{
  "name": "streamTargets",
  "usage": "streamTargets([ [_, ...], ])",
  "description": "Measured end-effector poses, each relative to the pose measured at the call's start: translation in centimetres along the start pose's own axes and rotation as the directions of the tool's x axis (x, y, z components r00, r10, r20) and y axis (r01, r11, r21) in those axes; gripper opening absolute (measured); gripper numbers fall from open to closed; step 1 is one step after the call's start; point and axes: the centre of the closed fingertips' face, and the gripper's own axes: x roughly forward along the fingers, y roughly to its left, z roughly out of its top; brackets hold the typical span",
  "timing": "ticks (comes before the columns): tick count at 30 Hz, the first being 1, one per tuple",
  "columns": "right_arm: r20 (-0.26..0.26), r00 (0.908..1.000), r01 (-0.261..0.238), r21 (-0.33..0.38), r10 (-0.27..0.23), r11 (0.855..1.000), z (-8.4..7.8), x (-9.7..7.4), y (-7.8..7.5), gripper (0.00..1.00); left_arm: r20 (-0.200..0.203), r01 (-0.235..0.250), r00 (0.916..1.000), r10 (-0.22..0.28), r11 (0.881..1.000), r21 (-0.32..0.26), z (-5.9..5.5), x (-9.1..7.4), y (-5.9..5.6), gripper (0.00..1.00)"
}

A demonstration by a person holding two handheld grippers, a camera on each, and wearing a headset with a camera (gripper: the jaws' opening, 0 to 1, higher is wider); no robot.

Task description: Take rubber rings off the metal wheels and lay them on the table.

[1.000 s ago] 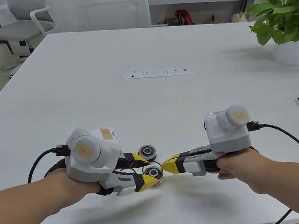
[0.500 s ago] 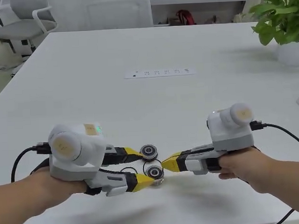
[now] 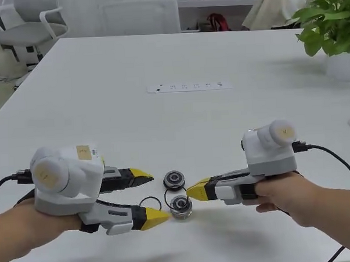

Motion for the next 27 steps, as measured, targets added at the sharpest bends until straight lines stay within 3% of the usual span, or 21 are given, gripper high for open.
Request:
streamTargets([
  [10,0.012,0.9995,-0.027,0.005,0.027,1.0,1.2,1.1,1.1,0.0,0.016,-0.035,0.9993,0.035,0.999,-0.02,-0.2,-1.4,0.7,0.56],
  [27,-0.031,0.9988,-0.038,-0.002,0.038,0.999,0.9,3.9,1.8,0.0,0.012,-0.084,0.9963,0.085,0.995,-0.045,-1.4,-2.9,1.6,0.6],
])
